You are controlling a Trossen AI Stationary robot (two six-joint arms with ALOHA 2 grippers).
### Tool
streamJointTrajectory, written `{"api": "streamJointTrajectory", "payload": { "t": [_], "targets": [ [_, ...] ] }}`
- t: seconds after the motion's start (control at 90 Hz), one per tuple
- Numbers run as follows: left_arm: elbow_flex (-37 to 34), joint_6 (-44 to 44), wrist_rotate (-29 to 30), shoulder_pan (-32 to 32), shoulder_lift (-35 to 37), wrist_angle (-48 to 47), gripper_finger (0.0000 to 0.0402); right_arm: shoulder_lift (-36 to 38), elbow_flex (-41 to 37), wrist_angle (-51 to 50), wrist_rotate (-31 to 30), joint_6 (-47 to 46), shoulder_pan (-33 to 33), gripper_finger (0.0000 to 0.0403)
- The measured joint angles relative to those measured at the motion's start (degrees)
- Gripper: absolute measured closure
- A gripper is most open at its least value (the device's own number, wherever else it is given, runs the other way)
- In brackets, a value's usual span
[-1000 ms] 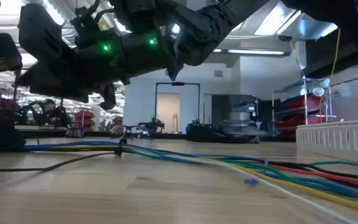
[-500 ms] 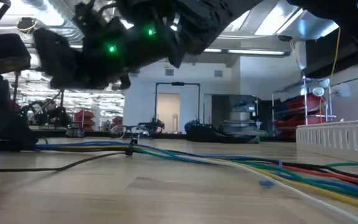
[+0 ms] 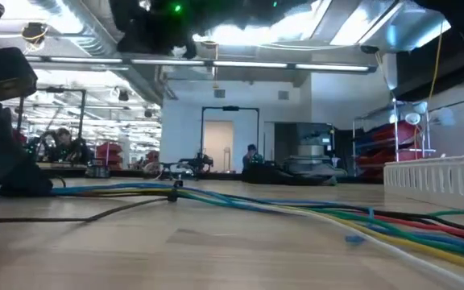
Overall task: Ziptie cables
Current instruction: Wrap the zip tie on the cables
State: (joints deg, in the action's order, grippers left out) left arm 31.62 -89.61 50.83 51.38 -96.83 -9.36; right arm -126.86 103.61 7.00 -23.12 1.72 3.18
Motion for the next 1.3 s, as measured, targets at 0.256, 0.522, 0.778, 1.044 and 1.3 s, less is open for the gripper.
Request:
{"api": "streamJointTrajectory", "payload": {
  "t": [0.256,0.522,0.778,1.044,1.3],
  "targets": [
    [0.0,5.0,-2.1,-0.9,2.9,-0.3,0.0325,4.8,-0.1,-28.5,-0.3,-13.9,2.0,0.0321],
    [-0.2,14.2,-3.6,-0.5,6.4,-1.0,0.0274,1.9,-15.4,-9.5,3.7,-17.8,10.5,0.0259],
    [-0.2,26.3,-2.6,-0.6,12.3,-0.8,0.0265,-5.0,-23.5,21.4,8.5,-14.7,11.9,0.0259],
    [-0.1,35.5,-7.2,-1.7,16.8,-0.6,0.0265,-9.5,-21.5,22.3,10.3,-10.5,12.2,0.026],
    [-0.1,48.0,-18.4,-4.3,13.3,6.0,0.0266,-9.2,-21.3,22.6,10.3,-10.0,12.2,0.026]
  ]
}}
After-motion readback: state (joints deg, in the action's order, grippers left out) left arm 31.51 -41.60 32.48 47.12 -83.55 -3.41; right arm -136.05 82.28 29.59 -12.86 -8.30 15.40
